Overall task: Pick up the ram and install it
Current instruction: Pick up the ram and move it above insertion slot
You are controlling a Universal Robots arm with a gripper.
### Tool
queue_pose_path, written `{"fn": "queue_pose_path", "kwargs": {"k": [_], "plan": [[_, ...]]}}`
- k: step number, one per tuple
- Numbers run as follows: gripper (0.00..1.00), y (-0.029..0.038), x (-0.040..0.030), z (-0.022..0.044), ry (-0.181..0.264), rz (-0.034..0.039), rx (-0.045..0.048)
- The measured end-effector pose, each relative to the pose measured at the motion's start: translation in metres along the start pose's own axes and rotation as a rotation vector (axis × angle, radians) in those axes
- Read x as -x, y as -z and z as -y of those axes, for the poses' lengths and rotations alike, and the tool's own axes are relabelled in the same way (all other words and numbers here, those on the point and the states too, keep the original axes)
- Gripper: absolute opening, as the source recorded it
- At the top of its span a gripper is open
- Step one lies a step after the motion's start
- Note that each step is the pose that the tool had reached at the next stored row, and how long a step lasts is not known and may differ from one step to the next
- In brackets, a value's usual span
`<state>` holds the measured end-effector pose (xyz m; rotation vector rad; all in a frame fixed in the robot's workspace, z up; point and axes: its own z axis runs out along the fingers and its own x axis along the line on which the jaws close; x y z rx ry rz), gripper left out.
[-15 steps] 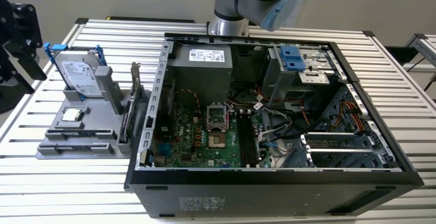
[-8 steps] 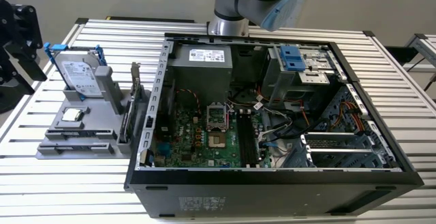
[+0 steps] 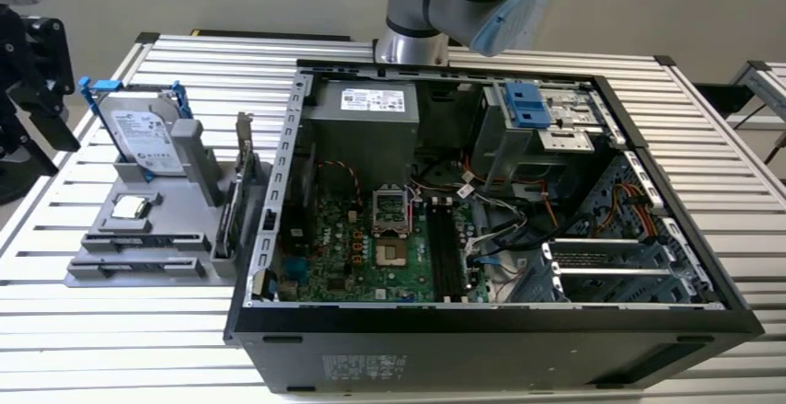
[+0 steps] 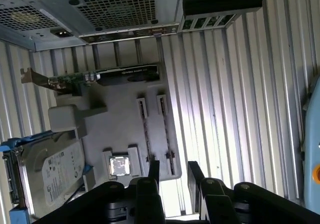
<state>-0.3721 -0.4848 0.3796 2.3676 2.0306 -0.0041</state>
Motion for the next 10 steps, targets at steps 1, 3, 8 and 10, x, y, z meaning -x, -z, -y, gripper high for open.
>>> {"fn": "queue_pose_path", "kwargs": {"k": [1,3,8,10], "plan": [[1.0,-0.0009,0.0,0.0,0.001,0.0004,-0.0027],[1.0,-0.003,0.0,0.0001,0.004,0.0009,-0.0067],[1.0,-0.0086,-0.0001,0.0001,0.017,-0.001,-0.0093],[1.0,-0.0108,-0.0001,0.0001,0.025,-0.0025,-0.0097]]}}
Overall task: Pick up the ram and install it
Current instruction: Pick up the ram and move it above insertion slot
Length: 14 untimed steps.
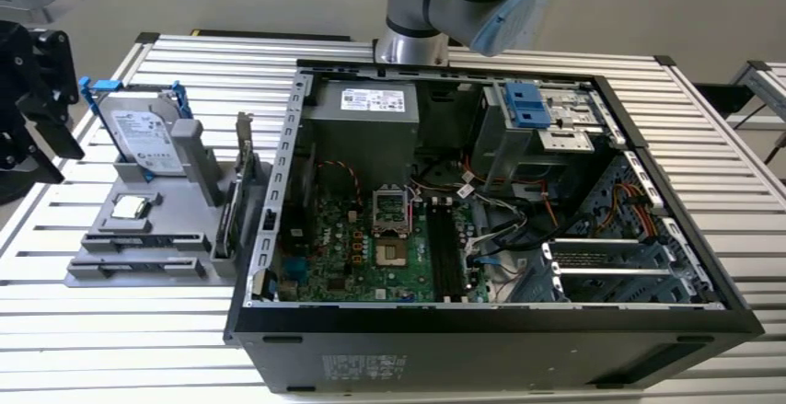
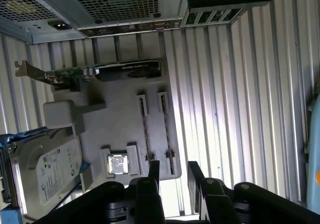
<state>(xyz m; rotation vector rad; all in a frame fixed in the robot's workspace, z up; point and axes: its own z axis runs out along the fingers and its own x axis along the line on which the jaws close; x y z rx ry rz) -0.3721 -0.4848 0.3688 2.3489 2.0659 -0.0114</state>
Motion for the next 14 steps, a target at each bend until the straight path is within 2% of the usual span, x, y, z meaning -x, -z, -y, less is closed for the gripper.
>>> {"fn": "queue_pose_path", "kwargs": {"k": [8,14], "plan": [[1.0,-0.008,-0.0001,0.0001,0.027,-0.0069,-0.0023],[1.0,-0.0135,-0.0002,0.0001,0.045,-0.0089,-0.006]]}}
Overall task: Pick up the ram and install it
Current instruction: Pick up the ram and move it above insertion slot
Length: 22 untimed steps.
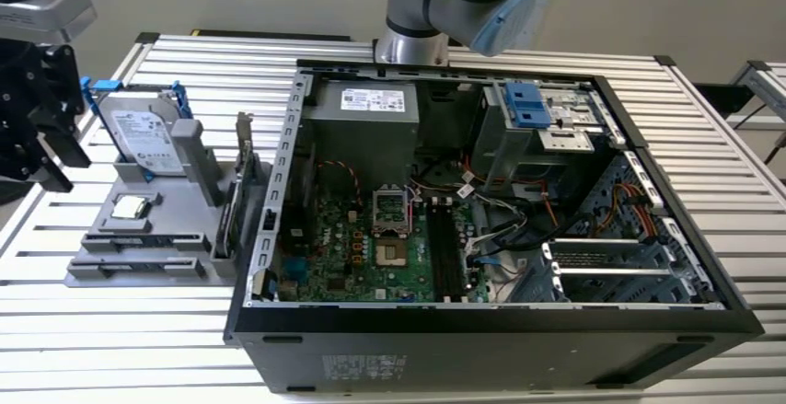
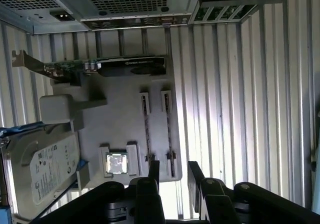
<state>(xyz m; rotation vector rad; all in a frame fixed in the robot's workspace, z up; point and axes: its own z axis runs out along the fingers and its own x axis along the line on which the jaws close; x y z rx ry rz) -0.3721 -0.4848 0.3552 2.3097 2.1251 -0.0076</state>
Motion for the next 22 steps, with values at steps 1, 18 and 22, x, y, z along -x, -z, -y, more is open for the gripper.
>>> {"fn": "queue_pose_path", "kwargs": {"k": [1,18,22], "plan": [[1.0,-0.0009,0.0,0.0,0.003,-0.0009,0.0],[1.0,-0.0105,0.0,0.0,0.007,-0.0018,-0.0009],[1.0,-0.0119,-0.0001,0.0,0.007,-0.0016,-0.0012]]}}
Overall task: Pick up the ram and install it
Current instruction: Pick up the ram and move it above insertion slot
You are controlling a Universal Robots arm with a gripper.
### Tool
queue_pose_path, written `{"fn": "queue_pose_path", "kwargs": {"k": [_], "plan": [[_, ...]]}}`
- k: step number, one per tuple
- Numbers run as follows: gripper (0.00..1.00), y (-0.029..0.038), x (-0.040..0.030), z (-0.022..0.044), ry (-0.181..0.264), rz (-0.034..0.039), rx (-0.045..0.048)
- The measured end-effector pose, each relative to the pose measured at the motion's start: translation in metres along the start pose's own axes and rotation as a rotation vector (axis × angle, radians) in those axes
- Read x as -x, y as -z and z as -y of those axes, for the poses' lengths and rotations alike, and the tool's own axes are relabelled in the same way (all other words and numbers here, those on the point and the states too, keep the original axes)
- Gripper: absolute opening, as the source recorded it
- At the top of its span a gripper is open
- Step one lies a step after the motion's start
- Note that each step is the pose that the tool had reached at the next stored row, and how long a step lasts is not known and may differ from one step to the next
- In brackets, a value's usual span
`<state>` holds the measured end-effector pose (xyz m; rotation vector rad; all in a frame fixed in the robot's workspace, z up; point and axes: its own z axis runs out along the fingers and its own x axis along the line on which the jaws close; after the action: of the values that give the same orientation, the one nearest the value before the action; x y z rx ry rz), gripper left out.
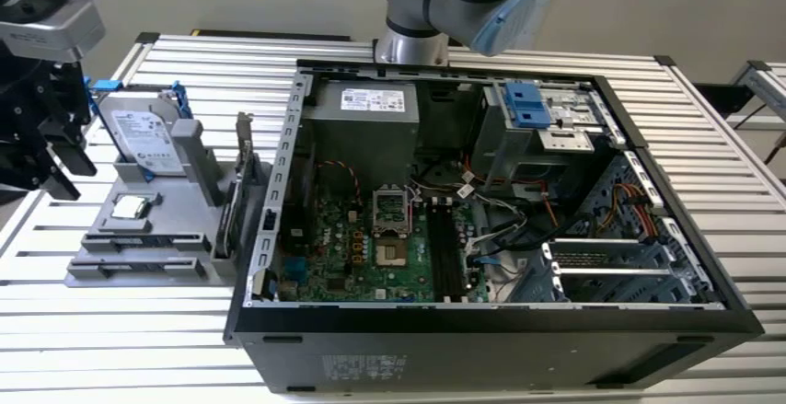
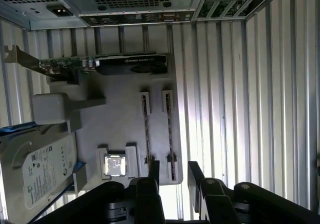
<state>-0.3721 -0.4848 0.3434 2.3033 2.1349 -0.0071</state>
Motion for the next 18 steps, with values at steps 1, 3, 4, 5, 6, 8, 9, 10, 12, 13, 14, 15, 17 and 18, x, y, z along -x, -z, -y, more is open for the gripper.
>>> {"fn": "queue_pose_path", "kwargs": {"k": [1,3,4,5,6,8,9,10,12,13,14,15,17,18], "plan": [[1.0,-0.0001,0.0,0.0,0.0,0.0,0.0],[1.0,-0.0008,0.0,0.0,0.0,-0.0004,0.0004],[1.0,-0.0014,-0.0001,-0.0001,0.0,-0.0005,0.0005],[1.0,-0.0022,-0.0001,0.0,0.0,-0.0004,0.0005],[1.0,-0.0032,-0.0002,0.0,0.0,-0.0003,0.0003],[1.0,-0.0052,-0.0004,0.0,0.0,0.0006,0.0003],[1.0,-0.0059,-0.0005,0.0,0.0,0.0014,0.0002],[1.0,-0.0068,-0.0005,0.0,0.0,0.0019,0.0004],[1.0,-0.0081,-0.0007,0.0,0.0,0.0034,0.0004],[1.0,-0.0088,-0.0006,0.0,0.0,0.0037,0.0006],[1.0,-0.0094,-0.0007,0.0,0.0,0.004,0.0006],[1.0,-0.0099,-0.0007,0.0,0.0,0.0044,0.0006],[1.0,-0.0111,-0.0007,0.0,0.0,0.0056,0.0008],[1.0,-0.0116,-0.0007,0.0,0.0,0.0062,0.0007]]}}
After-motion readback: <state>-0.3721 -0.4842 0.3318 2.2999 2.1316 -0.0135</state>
